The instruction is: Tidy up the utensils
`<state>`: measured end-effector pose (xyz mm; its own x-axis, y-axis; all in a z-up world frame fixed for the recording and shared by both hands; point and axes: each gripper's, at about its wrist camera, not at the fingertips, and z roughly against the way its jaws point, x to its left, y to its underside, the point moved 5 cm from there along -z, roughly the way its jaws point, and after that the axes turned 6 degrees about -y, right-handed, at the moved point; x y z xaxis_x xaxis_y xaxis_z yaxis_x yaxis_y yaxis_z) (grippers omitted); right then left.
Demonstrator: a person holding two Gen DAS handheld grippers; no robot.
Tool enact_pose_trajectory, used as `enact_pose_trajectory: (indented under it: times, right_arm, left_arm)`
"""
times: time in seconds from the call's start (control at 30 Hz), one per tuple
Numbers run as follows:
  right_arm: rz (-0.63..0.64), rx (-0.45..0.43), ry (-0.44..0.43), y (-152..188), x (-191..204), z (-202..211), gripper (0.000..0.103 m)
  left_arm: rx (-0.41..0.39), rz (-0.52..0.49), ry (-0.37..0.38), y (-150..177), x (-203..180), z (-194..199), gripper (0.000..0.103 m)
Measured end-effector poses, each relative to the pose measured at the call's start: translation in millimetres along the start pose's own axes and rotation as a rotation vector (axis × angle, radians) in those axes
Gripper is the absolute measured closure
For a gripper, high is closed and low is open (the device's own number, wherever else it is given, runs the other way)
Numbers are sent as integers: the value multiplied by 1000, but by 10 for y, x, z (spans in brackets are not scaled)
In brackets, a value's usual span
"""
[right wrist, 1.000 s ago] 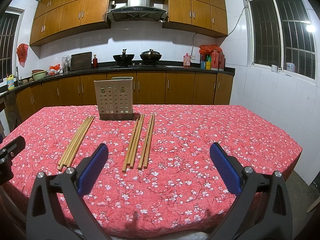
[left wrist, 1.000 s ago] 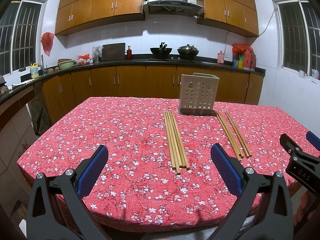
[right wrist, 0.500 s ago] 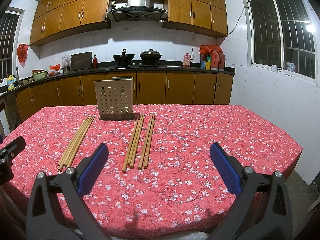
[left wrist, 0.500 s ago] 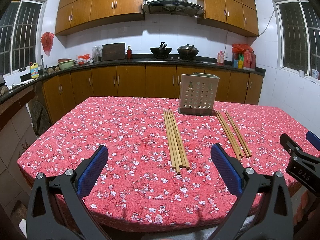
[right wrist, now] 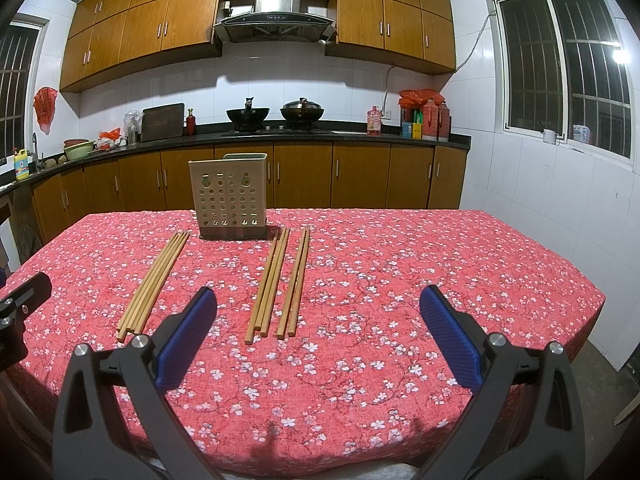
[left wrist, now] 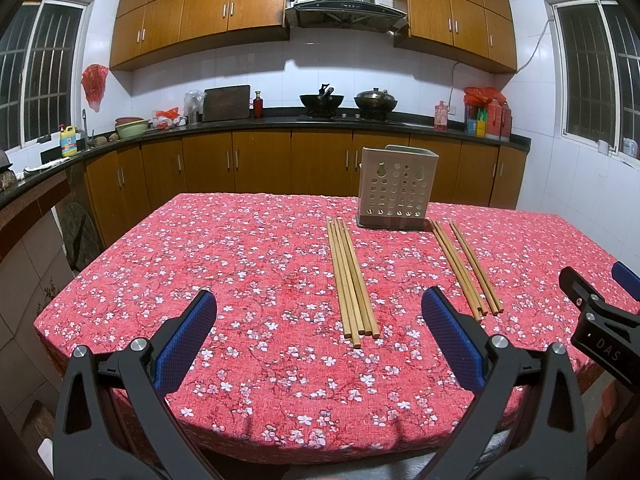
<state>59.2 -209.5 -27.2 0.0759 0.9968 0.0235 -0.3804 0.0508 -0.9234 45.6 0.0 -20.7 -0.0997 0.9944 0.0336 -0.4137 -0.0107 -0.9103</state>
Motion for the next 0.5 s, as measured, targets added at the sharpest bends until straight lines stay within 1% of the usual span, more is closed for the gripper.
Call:
enact_pose_trajectory:
  times: [0.5]
  right_arm:
    - [0,1,0,3,8,-8,4]
  left_arm:
    - [1,0,0,0,0,0,2]
